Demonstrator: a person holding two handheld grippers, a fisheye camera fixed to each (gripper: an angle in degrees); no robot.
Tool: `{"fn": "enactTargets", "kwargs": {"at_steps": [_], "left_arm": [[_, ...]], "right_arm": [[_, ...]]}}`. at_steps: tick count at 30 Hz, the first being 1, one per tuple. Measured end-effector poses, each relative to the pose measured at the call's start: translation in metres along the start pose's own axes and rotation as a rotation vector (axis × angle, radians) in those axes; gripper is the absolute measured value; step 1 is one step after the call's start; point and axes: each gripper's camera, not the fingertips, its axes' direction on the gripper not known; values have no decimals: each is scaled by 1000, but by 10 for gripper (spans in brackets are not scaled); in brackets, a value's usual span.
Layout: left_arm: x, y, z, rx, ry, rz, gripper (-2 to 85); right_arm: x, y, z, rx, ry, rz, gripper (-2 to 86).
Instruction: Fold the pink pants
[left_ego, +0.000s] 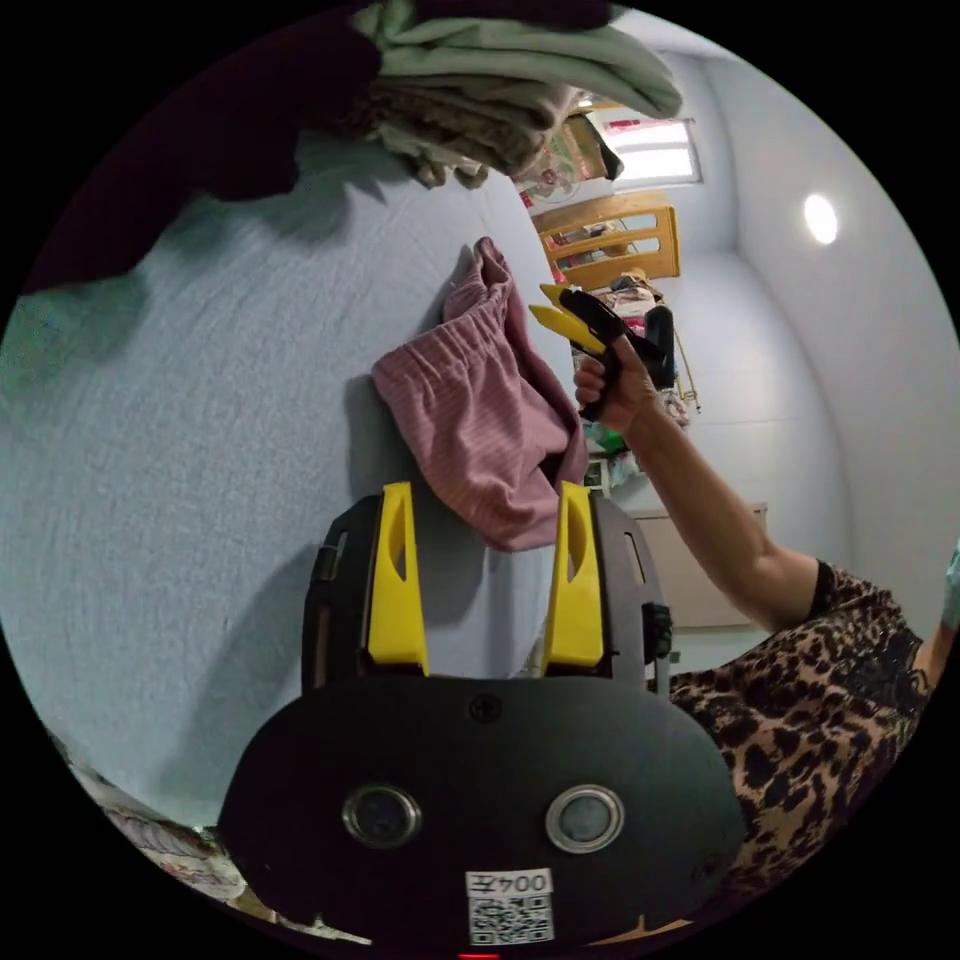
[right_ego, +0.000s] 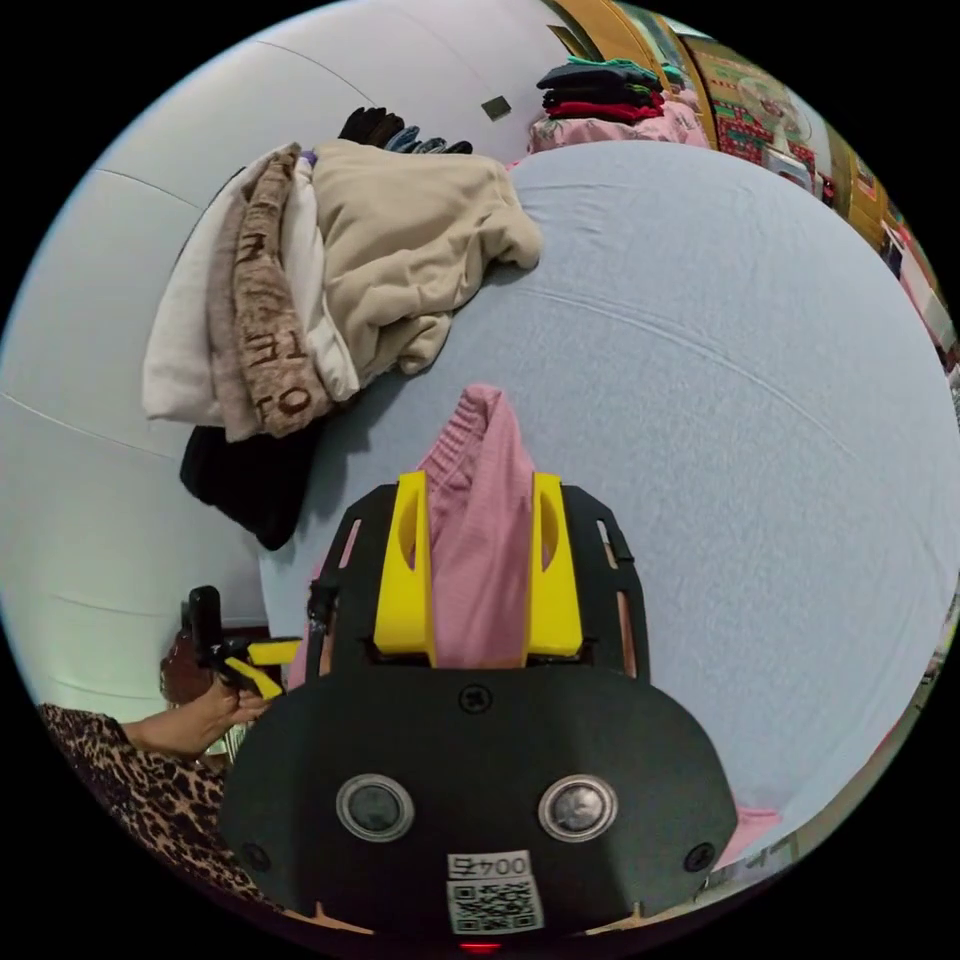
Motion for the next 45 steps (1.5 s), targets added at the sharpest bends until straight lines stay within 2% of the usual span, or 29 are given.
{"fn": "enactTargets", "kwargs": {"at_steps": [4,6,8,10,12,14,19,21,27,33,39,45], "left_arm": [[-6,12,18,-11,121,-90,172],[1,25,28,4,149,-110,121],[18,36,29,39,69,-89,75],[46,50,29,65,-73,-40,52],[91,73,28,110,-229,42,41],[128,91,28,144,-314,111,38],[248,144,26,283,-396,365,32],[321,168,20,386,-426,517,29],[505,232,-7,651,-423,808,23],[666,328,-14,816,-450,1018,21],[767,425,-31,902,-313,1139,20],[835,500,-65,907,-164,1271,18]], "right_arm": [[-42,10,8,-40,34,19,142],[-69,25,11,-94,38,28,108],[-88,42,7,-120,36,49,46],[-105,63,-8,-90,-62,80,40],[-132,97,-48,25,-221,69,35],[-157,124,-88,113,-277,28,32],[-226,203,-230,375,-363,-115,28],[-260,245,-312,516,-379,-204,25],[-354,343,-492,743,-358,-437,23],[-454,441,-622,886,-318,-651,24],[-545,532,-712,979,-298,-778,26],[-632,614,-758,1059,-257,-819,27]]}}
